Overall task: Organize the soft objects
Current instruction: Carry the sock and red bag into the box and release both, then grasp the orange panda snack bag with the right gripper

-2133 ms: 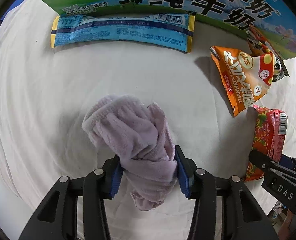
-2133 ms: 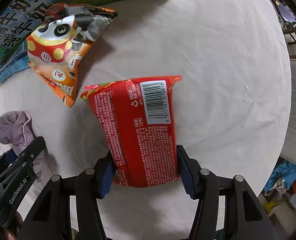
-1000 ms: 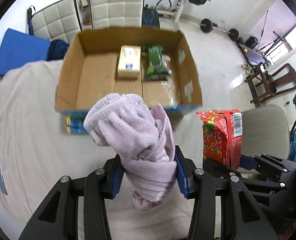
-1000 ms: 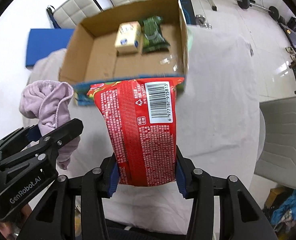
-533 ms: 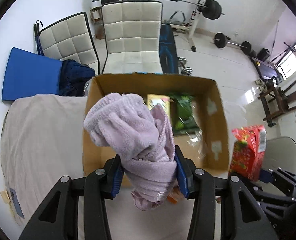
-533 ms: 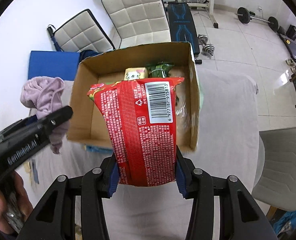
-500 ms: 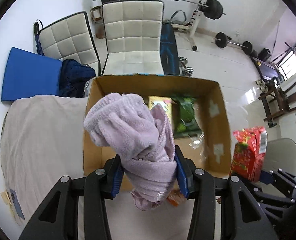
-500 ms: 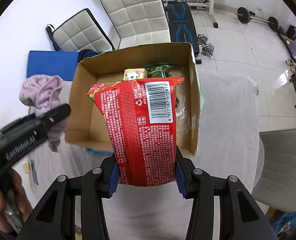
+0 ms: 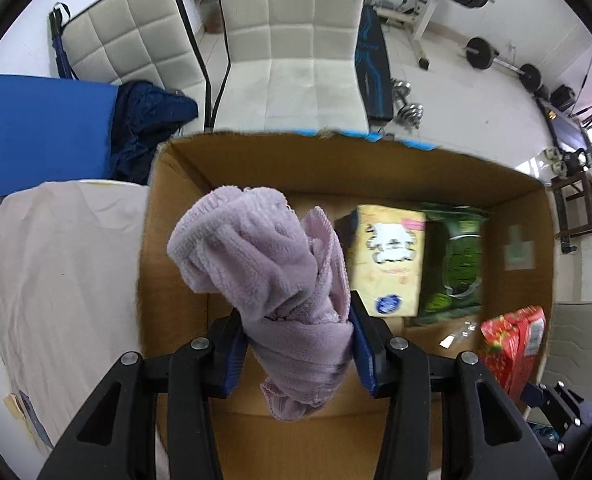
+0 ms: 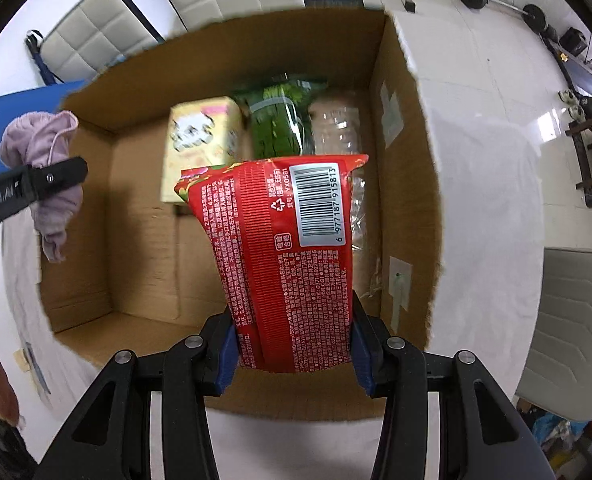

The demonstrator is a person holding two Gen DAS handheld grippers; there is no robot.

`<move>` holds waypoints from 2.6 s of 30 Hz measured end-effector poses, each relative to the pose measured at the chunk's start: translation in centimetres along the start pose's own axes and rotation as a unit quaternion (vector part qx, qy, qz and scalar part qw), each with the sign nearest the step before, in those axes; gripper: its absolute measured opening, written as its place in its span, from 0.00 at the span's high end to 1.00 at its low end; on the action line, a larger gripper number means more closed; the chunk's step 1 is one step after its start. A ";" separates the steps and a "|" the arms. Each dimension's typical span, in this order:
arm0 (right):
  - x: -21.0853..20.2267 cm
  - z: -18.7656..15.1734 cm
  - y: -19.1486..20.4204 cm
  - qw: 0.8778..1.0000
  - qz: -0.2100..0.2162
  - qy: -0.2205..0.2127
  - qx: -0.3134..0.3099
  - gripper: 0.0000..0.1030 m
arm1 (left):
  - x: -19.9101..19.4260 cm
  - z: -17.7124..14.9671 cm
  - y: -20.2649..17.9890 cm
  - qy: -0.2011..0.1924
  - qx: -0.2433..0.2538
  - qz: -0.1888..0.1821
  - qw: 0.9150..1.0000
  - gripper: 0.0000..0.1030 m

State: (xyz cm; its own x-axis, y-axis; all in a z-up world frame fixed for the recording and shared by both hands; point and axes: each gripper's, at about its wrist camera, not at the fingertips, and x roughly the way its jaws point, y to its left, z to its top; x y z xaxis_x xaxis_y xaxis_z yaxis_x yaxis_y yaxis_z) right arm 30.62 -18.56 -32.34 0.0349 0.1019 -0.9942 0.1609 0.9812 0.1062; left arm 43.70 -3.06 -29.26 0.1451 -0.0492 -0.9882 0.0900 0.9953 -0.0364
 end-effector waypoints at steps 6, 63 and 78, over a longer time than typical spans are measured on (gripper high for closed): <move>2.7 -0.1 -0.1 1.000 -0.009 0.020 -0.002 0.52 | 3.1 0.5 0.2 0.025 -0.002 0.011 1.000 0.59; -7.1 -10.4 1.0 0.997 0.038 -0.065 -0.007 0.00 | -10.3 -16.0 3.9 -0.073 -0.096 0.003 0.993 0.02; 7.7 -12.6 -1.8 0.988 0.082 0.013 0.128 0.17 | 2.4 -23.2 7.9 0.056 -0.251 -0.006 0.966 0.02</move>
State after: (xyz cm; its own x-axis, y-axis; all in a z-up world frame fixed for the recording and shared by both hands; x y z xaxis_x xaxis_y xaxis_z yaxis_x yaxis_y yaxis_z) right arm 18.18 -17.50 -40.43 0.0558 0.2636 -0.9630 0.3987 0.8784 0.2635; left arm 21.86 6.64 -35.42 0.0372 -0.0804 -0.9961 -0.4019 0.9114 -0.0886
